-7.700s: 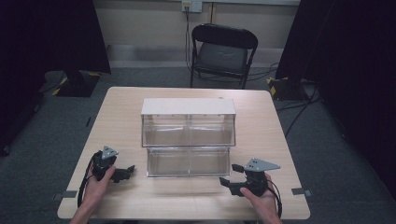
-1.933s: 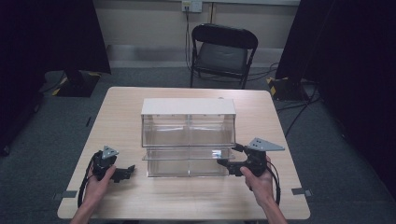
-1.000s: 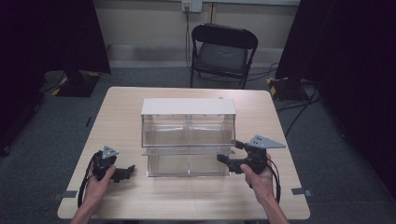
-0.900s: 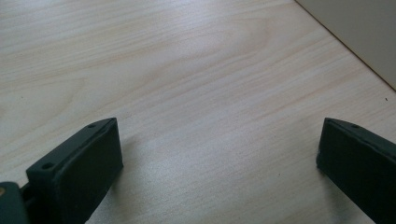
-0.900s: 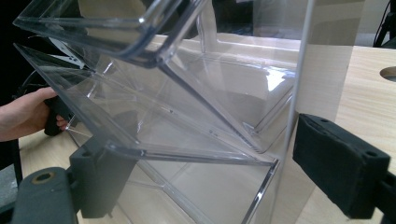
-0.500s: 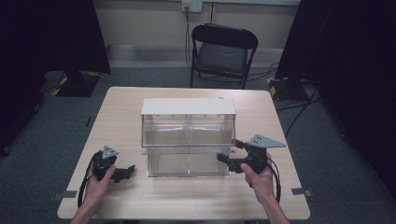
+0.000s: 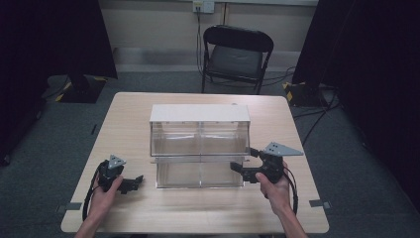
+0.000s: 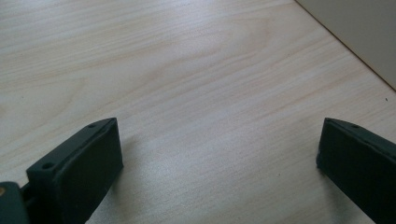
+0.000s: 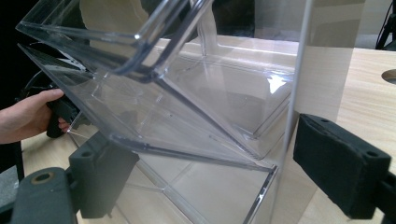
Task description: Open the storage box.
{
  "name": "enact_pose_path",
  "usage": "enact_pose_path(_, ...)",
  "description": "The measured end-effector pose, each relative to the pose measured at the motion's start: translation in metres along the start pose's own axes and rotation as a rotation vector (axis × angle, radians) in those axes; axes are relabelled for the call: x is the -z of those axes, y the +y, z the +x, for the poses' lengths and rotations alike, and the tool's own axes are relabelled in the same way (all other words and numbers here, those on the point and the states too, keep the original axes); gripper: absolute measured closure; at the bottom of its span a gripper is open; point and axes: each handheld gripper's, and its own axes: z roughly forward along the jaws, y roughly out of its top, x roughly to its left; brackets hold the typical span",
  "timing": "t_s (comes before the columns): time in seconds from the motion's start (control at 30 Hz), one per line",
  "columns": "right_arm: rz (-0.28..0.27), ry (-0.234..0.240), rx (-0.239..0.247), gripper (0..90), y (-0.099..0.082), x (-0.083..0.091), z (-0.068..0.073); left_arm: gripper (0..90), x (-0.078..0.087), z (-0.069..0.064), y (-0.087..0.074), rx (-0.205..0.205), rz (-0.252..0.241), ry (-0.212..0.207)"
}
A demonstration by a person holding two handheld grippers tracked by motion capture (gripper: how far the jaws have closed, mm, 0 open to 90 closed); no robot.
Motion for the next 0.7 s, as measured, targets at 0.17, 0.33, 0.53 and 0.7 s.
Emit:
enact_pose_path(0.17, -0.001, 0.004, -0.001, 13.5, 0.0005, 0.0001, -0.0012, 0.0, 0.0000, 0.0000, 0.0000, -0.001, -0.001, 0.001)
enact_pose_path(0.33, -0.006, 0.007, -0.004, 13.3, 0.0002, -0.0002, -0.0018, 0.0, -0.0001, -0.0001, 0.0000, 0.001, -0.001, 0.000)
enact_pose_path(0.53, -0.004, 0.009, -0.002, 13.3, 0.0005, -0.0002, -0.0021, 0.0, -0.0001, -0.0003, 0.0001, 0.002, 0.000, 0.003)
enact_pose_path(0.7, -0.003, 0.009, -0.002, 13.3, 0.0006, -0.0004, -0.0022, 0.0, 0.0000, -0.0002, 0.0002, -0.001, 0.001, 0.005)
